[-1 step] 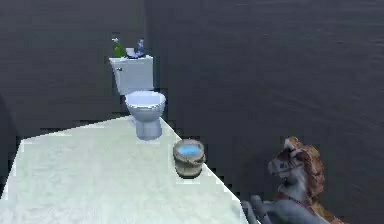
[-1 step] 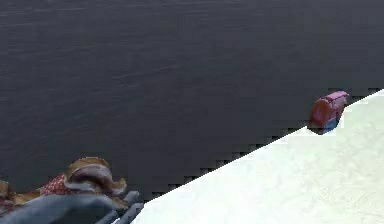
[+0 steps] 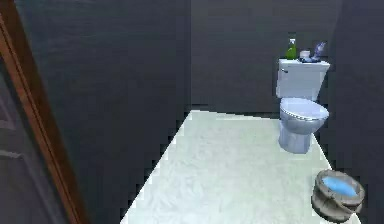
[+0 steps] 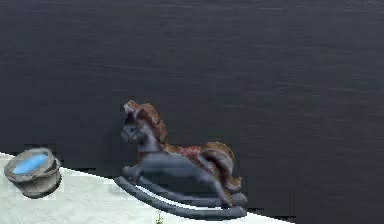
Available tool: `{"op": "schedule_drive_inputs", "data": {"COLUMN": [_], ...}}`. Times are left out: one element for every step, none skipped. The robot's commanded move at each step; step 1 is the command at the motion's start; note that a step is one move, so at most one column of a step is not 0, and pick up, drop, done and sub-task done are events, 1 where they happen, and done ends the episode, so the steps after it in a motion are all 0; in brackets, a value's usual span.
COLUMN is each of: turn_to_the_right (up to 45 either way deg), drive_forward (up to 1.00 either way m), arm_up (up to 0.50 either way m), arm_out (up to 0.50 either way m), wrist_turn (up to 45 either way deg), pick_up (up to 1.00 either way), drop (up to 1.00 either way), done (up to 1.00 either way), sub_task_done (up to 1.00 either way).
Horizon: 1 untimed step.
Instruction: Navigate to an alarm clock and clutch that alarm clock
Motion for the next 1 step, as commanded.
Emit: {"op": "schedule_drive_inputs", "data": {"turn_to_the_right": [-45.0], "drive_forward": [0.0], "arm_up": [0.0], "arm_out": [0.0], "wrist_turn": [0.0], "pick_up": [0.0], "drop": [0.0], "done": [0.0], "sub_task_done": [0.0]}}
